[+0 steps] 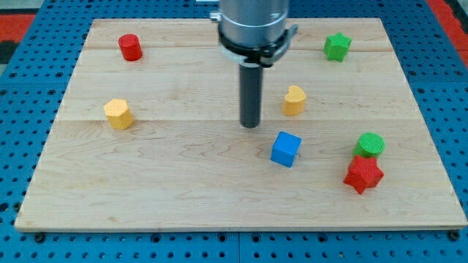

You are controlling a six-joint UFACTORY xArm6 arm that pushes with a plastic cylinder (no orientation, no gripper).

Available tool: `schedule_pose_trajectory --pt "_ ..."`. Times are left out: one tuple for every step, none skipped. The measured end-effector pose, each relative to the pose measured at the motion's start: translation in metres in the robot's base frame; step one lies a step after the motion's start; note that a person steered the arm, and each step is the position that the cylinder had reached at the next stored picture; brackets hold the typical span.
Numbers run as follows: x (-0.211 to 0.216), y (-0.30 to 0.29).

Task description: Push the green circle towards the bottom of the green star

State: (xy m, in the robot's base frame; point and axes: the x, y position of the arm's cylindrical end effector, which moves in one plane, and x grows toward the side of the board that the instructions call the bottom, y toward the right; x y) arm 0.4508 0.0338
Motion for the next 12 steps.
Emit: schedule_pose_trajectory --pt "0.000 0.031" --pt "0.006 0.048" --pt "0.016 0.060" --pt "0.034 0.088" --pt "0.035 0.095" --pt "0.051 0.117" --pt "0.059 0.125" --pt "0.065 0.137" --pt "0.065 0.166" --pt "0.065 0.166" --pt "0.065 0.166" --pt "0.015 0.160"
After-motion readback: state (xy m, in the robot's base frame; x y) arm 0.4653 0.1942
